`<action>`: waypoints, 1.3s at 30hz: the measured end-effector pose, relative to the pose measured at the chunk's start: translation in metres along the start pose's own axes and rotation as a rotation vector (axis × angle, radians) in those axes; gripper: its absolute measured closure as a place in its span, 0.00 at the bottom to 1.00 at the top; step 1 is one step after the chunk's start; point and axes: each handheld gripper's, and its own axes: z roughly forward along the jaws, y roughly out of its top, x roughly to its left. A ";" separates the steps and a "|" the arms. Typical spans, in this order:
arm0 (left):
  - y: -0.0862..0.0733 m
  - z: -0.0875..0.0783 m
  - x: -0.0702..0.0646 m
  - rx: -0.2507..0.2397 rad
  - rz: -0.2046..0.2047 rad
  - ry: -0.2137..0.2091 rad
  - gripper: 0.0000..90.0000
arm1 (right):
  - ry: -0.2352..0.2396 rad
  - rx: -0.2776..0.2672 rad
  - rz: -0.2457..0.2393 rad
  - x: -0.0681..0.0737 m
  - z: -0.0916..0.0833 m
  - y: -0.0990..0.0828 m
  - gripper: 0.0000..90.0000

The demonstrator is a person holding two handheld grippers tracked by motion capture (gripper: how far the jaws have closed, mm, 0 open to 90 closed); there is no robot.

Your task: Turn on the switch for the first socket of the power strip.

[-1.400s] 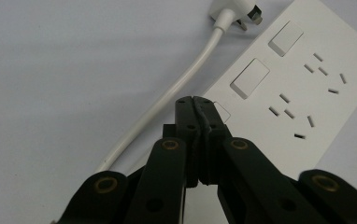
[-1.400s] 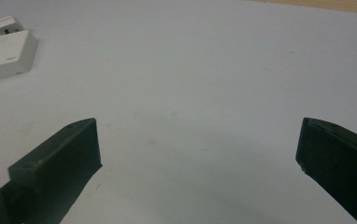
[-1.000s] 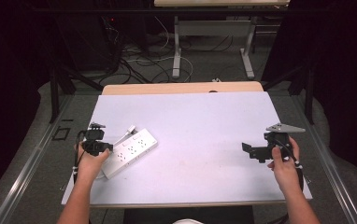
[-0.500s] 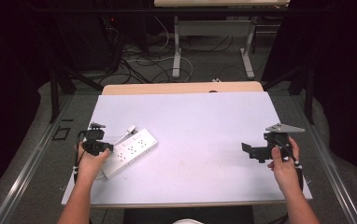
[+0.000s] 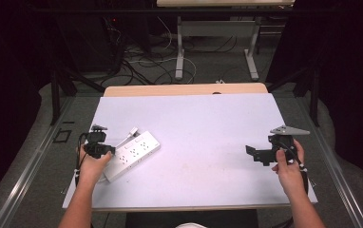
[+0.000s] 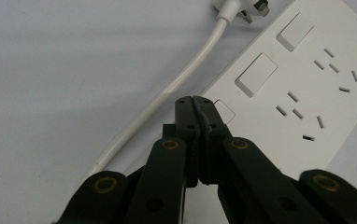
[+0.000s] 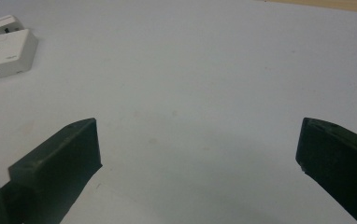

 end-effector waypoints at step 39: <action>-0.003 0.001 0.001 0.013 0.010 -0.007 1.00 | -0.001 0.001 -0.001 -0.001 0.000 0.000 0.00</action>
